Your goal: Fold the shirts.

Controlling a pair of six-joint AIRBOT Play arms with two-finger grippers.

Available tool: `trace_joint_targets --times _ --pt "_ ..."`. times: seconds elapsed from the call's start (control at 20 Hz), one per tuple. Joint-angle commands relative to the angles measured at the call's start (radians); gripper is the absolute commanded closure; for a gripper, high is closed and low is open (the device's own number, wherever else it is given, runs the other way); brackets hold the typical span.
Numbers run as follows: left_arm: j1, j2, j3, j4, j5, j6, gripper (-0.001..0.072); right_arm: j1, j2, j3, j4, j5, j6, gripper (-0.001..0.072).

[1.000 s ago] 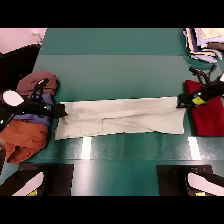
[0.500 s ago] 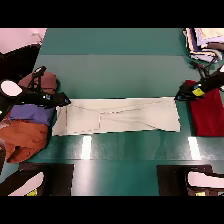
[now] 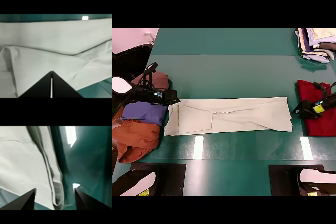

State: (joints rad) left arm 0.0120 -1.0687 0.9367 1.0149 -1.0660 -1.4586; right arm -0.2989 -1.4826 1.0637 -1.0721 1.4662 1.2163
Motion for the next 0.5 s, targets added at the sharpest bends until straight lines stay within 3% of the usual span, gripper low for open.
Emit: trace_joint_targets --times 0.0,0.1,0.2,0.3,0.35,0.45 --pt "-0.029 -0.001 0.001 -0.051 0.026 -0.011 0.0683 0.0 -0.049 -0.1 0.114 -0.077 -0.067 0.0158" --pt "-0.094 -0.005 0.001 -0.05 0.055 -0.034 0.0683 0.039 -0.079 -0.097 0.167 -0.105 -0.074 0.0176" --pt "-0.163 -0.022 0.002 -0.05 0.109 -0.056 0.0684 0.08 -0.095 -0.07 0.188 -0.117 -0.076 0.0374" --pt "-0.23 -0.067 0.005 -0.057 0.165 -0.081 0.0684 0.116 -0.088 -0.046 0.188 -0.119 -0.1 0.0655" --pt "-0.266 -0.1 0.014 -0.057 0.183 -0.08 0.0684 0.132 -0.071 -0.035 0.189 -0.122 -0.101 0.0696" --pt "-0.348 -0.195 0.059 -0.058 0.186 -0.08 0.0684 0.155 -0.011 -0.005 0.19 -0.119 -0.107 0.0696"
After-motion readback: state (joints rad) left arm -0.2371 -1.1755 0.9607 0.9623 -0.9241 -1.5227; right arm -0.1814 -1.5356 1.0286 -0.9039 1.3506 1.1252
